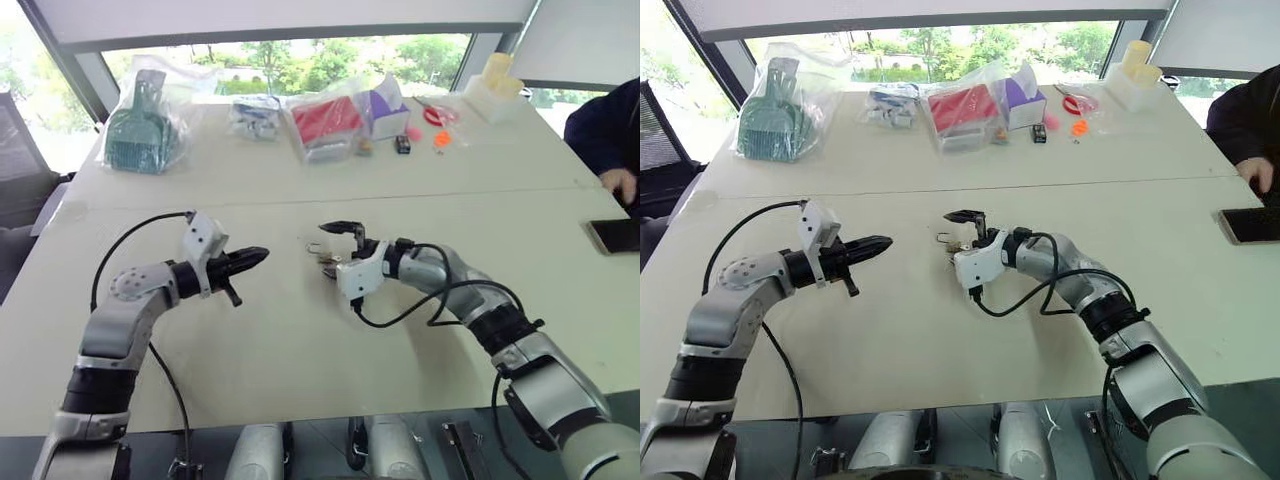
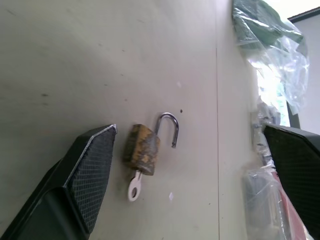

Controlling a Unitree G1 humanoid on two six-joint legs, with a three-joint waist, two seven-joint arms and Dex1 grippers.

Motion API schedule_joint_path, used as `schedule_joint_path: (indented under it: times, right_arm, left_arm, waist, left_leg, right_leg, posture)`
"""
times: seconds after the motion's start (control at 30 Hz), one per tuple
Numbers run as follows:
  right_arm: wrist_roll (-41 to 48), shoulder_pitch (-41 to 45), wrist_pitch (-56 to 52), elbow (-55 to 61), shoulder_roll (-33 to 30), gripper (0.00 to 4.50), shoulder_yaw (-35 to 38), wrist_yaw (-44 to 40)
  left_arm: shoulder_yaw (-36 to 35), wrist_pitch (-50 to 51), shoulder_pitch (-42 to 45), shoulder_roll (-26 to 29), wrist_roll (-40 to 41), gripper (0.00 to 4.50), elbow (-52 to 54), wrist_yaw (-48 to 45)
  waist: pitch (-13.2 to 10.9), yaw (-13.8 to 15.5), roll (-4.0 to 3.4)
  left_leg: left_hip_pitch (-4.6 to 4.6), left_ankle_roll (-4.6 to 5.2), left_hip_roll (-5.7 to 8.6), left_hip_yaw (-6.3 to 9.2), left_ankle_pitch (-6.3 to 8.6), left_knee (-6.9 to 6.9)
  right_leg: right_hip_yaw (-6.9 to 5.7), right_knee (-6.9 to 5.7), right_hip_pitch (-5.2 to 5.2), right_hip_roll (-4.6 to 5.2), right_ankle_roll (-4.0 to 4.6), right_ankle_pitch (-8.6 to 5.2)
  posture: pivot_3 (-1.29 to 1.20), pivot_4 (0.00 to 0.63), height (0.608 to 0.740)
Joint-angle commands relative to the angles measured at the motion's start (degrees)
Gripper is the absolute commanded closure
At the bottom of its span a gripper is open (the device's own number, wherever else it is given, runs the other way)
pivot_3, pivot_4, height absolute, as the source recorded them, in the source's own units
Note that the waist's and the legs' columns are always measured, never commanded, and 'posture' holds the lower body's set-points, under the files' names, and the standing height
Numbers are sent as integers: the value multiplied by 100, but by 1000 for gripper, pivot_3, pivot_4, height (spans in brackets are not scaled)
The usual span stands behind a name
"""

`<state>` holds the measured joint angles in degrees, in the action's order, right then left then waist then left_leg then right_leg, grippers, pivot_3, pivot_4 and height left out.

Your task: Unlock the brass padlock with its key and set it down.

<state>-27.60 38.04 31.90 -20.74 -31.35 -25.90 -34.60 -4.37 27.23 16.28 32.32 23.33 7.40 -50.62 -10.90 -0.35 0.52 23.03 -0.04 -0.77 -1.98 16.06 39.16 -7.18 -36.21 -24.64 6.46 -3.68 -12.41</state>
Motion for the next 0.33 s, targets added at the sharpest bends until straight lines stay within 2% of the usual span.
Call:
schedule_joint_path:
  times: [0.03, 0.1, 0.23, 0.33]
  right_arm:
    - [1127, -340, -1143, 1115, -325, 10, 565, -986]
    - [2149, -627, -2404, 1831, -472, 10, 1035, -1583]
    - [3501, -898, -4814, 2599, -543, 10, 1787, -1993]
    - [3880, -1194, -5587, 2906, -944, 10, 1897, -2460]
  left_arm:
    - [-187, 122, -130, 137, 212, 4500, 490, 44]
    - [-180, 134, -195, 216, 204, 4500, 560, 40]
    - [-148, 146, -176, 296, 202, 4500, 597, 45]
    - [-108, 119, -223, 346, 145, 4500, 667, 44]
  waist:
    - [0, 15, 0]
    - [-1, 46, -1]
    - [-1, 97, -1]
    - [0, 110, -1]
  left_leg:
    - [0, 0, 1, 0, 0, 0]
    - [-1, 1, 1, 1, 0, 1]
    - [-9, 1, -3, -2, 1, 1]
    - [-12, 1, -6, -2, 1, 0]
  right_leg:
    - [-1, 1, 0, 1, -1, 0]
    - [-1, 2, 2, 1, -2, 1]
    - [-1, 1, 5, -1, 1, 3]
    - [-2, 1, 7, -3, 2, 3]
  posture:
    - [0, 150, 740]
    - [0, 150, 740]
    - [0, 150, 740]
    - [0, 150, 740]
